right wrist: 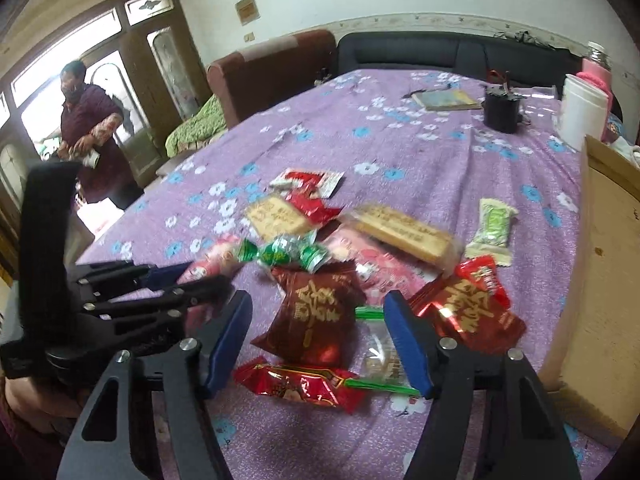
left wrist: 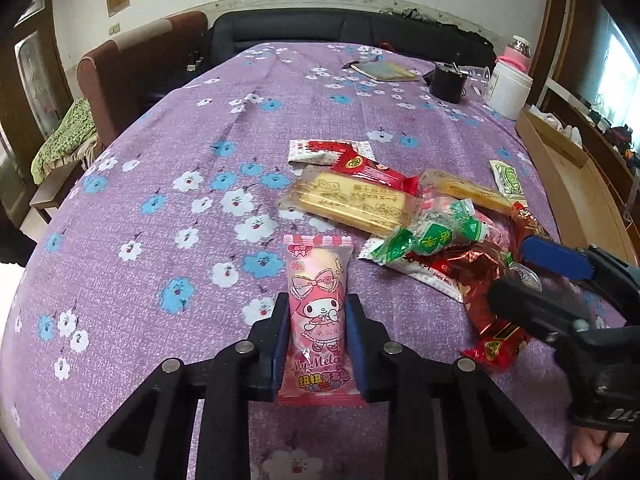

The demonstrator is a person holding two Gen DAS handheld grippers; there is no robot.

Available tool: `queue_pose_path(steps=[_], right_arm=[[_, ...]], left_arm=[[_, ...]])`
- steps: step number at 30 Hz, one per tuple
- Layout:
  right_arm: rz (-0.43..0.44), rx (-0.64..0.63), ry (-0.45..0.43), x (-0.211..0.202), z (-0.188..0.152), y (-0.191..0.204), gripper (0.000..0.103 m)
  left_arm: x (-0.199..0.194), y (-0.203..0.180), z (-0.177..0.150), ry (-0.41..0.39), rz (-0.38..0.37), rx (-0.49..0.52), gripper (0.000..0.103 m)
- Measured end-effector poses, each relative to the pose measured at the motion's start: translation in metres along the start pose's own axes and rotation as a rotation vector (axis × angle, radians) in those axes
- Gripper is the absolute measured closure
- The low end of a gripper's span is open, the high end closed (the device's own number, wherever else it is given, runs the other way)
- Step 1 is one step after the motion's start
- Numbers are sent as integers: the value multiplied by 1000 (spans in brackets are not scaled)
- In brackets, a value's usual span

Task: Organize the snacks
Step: 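Grasp the pink Hello Kitty candy bar with the left gripper while the right gripper grasps a red packet, then carry both snacks into the cardboard tray and open both grippers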

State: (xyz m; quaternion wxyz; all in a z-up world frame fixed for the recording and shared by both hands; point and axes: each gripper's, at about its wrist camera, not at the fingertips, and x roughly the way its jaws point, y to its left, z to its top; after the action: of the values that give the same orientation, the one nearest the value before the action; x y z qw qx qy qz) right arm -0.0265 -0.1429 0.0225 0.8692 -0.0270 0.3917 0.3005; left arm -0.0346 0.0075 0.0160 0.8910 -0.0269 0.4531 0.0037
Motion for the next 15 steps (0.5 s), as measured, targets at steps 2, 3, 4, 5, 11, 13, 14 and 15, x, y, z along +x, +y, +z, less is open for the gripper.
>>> queue_pose_path(steps=[2, 3, 4, 5, 11, 13, 14, 15], right_arm=[[-20, -22, 19, 7, -3, 3, 39], [-25, -32, 26, 10, -5, 5, 48], [-2, -28, 40, 12, -6, 4, 62], [27, -14, 54, 14, -6, 3, 66], [62, 13, 34, 3, -6, 3, 69], [69, 22, 6, -4, -5, 3, 68], [73, 29, -5, -6, -3, 1, 68], [76, 33, -19, -9, -2, 0, 68]], left_arm=[[0, 1, -2, -6, 8, 6, 75], [0, 0, -2, -8, 12, 9, 75], [0, 0, -2, -10, 18, 14, 75], [1, -2, -3, -12, 21, 17, 75], [-1, 1, -3, -17, 3, 3, 78], [-2, 4, -3, -18, -4, -12, 78], [-3, 5, -3, -18, -13, -17, 78], [-4, 6, -3, -20, -16, -22, 79]])
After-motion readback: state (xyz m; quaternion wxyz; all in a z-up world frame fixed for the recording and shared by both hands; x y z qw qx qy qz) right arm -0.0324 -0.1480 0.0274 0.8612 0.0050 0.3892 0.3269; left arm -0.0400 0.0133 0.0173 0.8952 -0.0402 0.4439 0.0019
